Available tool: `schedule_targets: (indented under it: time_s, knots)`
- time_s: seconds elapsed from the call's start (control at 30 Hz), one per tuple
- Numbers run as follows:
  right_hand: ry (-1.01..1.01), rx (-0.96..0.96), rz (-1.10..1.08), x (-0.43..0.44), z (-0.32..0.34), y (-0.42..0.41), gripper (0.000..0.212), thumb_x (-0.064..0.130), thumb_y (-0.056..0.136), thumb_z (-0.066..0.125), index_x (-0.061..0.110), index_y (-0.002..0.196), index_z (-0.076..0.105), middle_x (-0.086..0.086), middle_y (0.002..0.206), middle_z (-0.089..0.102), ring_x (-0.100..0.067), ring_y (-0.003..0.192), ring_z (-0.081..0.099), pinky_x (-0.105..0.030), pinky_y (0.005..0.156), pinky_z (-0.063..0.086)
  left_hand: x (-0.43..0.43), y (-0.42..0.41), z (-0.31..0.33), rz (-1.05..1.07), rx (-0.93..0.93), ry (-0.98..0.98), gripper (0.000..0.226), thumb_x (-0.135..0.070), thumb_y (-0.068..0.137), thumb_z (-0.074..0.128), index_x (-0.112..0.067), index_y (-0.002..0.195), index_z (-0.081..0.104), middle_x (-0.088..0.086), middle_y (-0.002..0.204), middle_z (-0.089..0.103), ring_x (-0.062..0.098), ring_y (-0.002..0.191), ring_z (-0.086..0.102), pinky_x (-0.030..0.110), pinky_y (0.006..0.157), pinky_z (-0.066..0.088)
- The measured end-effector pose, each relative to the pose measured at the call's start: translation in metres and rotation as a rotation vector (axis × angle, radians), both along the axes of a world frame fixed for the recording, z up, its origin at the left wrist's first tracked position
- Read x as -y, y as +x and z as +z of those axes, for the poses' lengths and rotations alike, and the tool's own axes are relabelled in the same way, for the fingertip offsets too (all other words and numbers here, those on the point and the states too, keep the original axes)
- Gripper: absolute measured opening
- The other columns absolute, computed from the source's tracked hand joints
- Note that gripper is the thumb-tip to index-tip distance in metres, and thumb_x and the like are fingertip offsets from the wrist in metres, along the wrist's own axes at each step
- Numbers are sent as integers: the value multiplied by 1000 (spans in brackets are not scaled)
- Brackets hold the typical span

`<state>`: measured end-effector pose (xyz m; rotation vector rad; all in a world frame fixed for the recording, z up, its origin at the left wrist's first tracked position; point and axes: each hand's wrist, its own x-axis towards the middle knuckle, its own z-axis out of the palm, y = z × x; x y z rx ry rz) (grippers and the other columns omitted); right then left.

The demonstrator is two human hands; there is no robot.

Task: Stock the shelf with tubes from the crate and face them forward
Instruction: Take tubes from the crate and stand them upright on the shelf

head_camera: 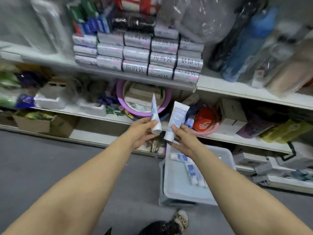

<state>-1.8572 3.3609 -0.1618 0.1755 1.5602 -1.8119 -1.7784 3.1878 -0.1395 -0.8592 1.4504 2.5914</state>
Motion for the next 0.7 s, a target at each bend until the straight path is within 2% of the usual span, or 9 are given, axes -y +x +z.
schedule_targets:
  time_s: [0.13, 0.2, 0.27, 0.33, 0.4, 0.57, 0.7]
  knots:
    - [-106, -135, -8, 76, 72, 21, 28, 19, 92, 67, 15, 116, 53, -11, 120, 64, -28, 100, 65, -47, 78, 58, 71, 34, 72, 59, -184, -56, 30, -5, 95, 58, -8, 124, 53, 17, 113, 61, 29, 89, 65, 43, 75, 61]
    - [-163, -198, 10, 108, 109, 30, 33, 19, 92, 67, 13, 120, 52, -13, 121, 62, -27, 99, 65, -44, 72, 59, 102, 51, 108, 86, -286, -77, 32, -5, 95, 57, -9, 127, 52, 18, 113, 59, 30, 90, 64, 41, 71, 61]
    - [-238, -243, 30, 138, 145, 40, 31, 16, 93, 65, 13, 119, 50, -11, 112, 65, -25, 92, 67, -42, 68, 59, 128, 66, 142, 109, -383, -72, 36, -5, 95, 55, -9, 131, 50, 19, 114, 60, 30, 91, 64, 39, 71, 61]
    - [-282, -290, 64, 166, 179, 48, 29, 16, 93, 65, 14, 118, 50, -8, 106, 66, -23, 86, 67, -44, 73, 58, 151, 77, 173, 132, -461, -42, 33, -5, 96, 53, -10, 129, 52, 18, 112, 61, 29, 92, 65, 40, 75, 61]
    - [-298, -350, 97, 192, 210, 53, 37, 18, 91, 67, 14, 123, 49, -6, 103, 68, -23, 84, 67, -45, 75, 56, 171, 82, 200, 162, -523, -27, 24, -7, 97, 52, -11, 119, 56, 16, 107, 63, 27, 89, 66, 38, 73, 61]
    - [-336, -467, 131, 250, 270, 50, 45, 20, 89, 70, 12, 127, 49, -7, 112, 68, -24, 93, 68, -43, 72, 60, 210, 79, 254, 266, -603, -112, 22, -8, 95, 55, -6, 117, 55, 15, 102, 65, 24, 84, 71, 34, 64, 61]
    - [-395, -516, 133, 294, 307, 24, 46, 22, 85, 75, 13, 125, 54, -13, 122, 66, -33, 108, 65, -43, 70, 59, 248, 62, 291, 295, -651, -174, 32, -6, 94, 57, -5, 125, 51, 17, 110, 61, 30, 102, 64, 38, 69, 62]
